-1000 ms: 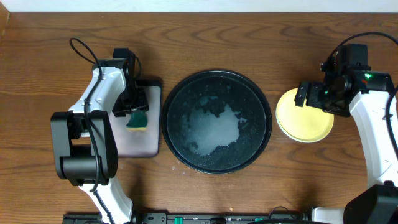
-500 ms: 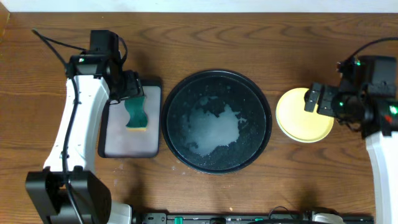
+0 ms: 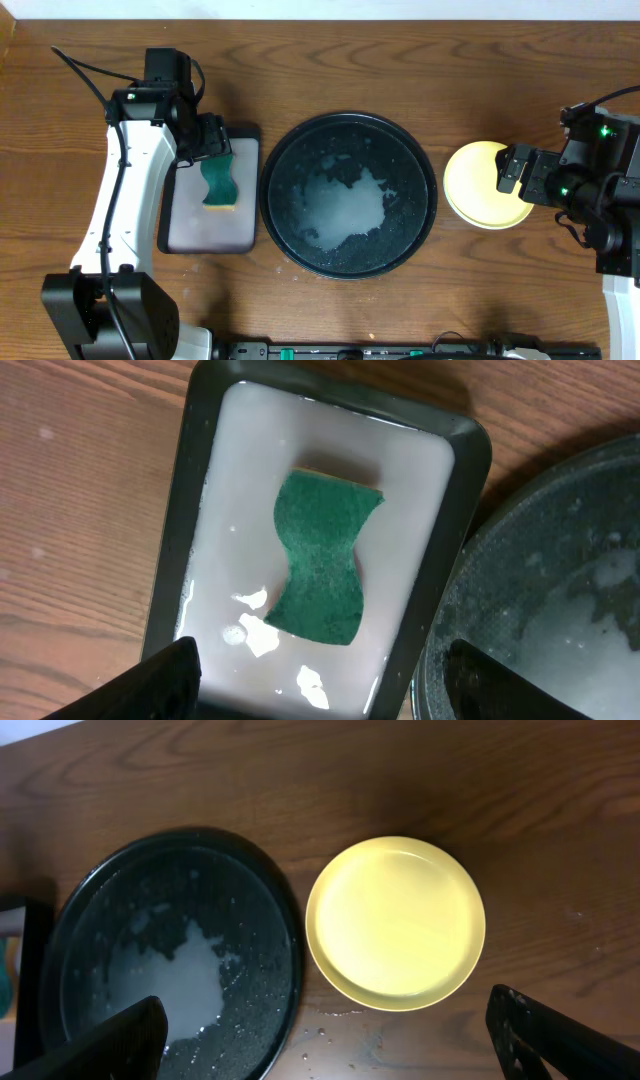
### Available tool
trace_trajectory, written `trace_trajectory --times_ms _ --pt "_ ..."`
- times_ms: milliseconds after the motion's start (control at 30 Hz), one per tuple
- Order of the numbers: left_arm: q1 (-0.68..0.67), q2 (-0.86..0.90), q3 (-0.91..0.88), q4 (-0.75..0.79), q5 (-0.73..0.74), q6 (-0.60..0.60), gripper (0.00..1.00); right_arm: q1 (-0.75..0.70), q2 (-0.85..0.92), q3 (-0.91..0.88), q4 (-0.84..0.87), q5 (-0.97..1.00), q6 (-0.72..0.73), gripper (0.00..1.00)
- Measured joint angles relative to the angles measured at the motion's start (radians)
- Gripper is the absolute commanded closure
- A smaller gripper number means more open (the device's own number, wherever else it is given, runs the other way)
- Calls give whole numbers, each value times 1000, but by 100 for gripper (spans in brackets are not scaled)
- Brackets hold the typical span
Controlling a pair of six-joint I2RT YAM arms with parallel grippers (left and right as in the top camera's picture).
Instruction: Clean dirty plates on tray and stack at the side
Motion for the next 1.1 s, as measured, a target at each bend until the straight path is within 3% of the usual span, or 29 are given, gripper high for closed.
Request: trace_trajectory --times_ms 333,533,867,1100 --pt "0 0 0 0 0 0 21 0 0 0 3 -4 0 1" --pt "0 0 0 -1 1 0 21 31 -30 -58 233 -5 -43 1" --pt "0 0 0 -3 1 0 21 72 -467 -591 755 -6 -106 1" --pt "0 0 0 -3 0 0 21 77 -745 -976 962 -6 -107 1"
